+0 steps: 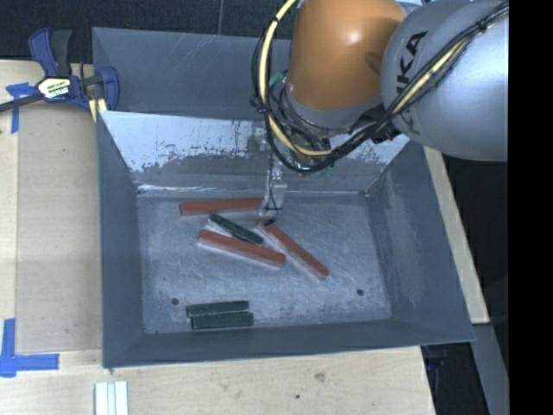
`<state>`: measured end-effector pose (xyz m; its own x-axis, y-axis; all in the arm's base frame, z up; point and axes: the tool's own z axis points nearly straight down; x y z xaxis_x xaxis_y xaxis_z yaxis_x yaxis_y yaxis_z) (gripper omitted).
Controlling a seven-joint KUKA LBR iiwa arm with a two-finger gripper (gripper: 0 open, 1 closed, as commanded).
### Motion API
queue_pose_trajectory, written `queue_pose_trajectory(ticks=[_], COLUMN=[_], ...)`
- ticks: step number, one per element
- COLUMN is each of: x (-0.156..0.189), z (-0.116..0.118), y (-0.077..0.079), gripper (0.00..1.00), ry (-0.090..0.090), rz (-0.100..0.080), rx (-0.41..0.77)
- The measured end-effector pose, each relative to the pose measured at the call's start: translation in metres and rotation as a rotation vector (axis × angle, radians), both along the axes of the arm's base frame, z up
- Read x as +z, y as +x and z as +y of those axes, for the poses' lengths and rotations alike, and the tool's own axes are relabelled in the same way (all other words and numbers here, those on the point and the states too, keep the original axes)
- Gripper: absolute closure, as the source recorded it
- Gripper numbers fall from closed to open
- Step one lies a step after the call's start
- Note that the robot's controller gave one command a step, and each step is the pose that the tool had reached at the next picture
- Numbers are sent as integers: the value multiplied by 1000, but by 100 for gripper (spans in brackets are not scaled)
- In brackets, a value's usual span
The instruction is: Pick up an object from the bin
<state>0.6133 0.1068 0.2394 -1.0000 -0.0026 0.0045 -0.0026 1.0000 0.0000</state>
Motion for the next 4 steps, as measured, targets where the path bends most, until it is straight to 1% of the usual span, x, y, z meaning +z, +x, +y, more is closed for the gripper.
queue_pose_trajectory(ticks=[1, 2, 3, 4], x=[-121, -162, -168, -168], z=[30, 65, -1, 2], y=[-12, -33, -4, -5], gripper=[0, 0, 0, 100], ry=[0, 1, 2, 2], rz=[1, -2, -9, -9], rx=[110, 266, 208, 211])
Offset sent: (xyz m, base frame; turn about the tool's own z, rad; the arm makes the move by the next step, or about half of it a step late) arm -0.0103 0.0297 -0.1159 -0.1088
